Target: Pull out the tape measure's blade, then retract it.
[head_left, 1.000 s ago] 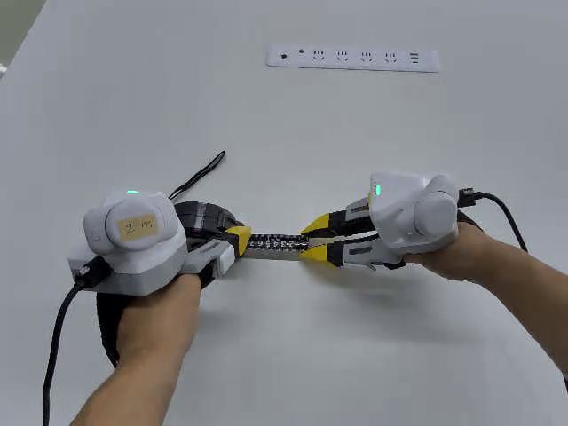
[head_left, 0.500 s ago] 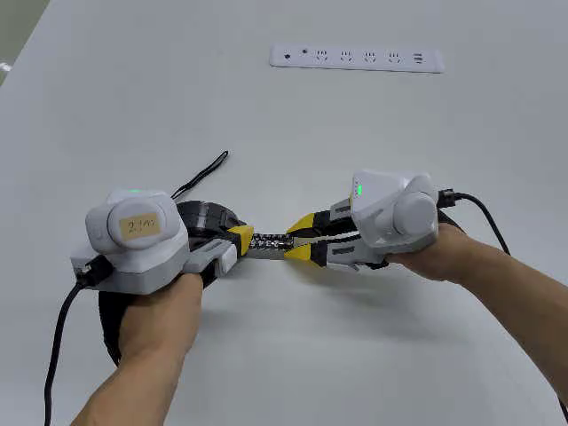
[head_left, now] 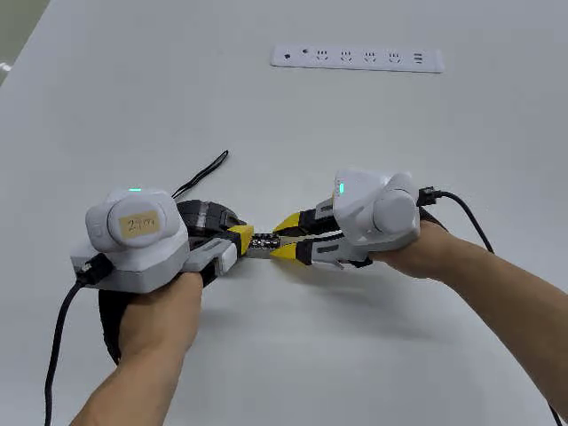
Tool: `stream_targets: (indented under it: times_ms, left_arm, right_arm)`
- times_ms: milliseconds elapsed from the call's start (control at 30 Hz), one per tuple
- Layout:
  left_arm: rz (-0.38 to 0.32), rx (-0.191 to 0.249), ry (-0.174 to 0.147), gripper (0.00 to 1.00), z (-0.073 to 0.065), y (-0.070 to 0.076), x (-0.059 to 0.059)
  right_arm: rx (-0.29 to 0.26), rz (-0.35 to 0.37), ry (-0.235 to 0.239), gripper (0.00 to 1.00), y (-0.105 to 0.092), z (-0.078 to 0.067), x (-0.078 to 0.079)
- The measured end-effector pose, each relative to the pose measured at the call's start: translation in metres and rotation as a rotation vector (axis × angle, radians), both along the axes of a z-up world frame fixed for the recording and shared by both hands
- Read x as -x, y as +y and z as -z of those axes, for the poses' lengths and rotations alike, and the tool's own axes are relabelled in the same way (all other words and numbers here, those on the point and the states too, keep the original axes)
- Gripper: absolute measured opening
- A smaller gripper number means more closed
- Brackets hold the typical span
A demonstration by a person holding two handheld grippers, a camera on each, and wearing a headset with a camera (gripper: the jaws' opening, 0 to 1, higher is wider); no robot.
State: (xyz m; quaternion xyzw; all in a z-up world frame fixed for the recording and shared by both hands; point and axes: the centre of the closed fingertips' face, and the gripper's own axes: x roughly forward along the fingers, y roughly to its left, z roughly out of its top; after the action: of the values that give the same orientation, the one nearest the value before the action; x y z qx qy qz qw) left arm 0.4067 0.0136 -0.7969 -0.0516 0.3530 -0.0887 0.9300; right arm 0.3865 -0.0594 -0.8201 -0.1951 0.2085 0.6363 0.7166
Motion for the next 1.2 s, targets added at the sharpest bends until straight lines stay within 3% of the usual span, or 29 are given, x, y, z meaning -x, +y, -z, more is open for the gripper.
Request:
stream_targets:
  times_ms: [367, 1200]
  left_arm:
    - [-0.003, 0.006, 0.000, 0.61, 0.000, 0.001, 0.000]
    - [0.003, 0.000, -0.018, 0.62, 0.001, 0.001, -0.001]
  right_arm:
    - [-0.006, -0.011, 0.002, 0.12, 0.017, 0.000, -0.002]
    - [0.005, -0.017, -0.019, 0.12, 0.026, 0.002, -0.001]
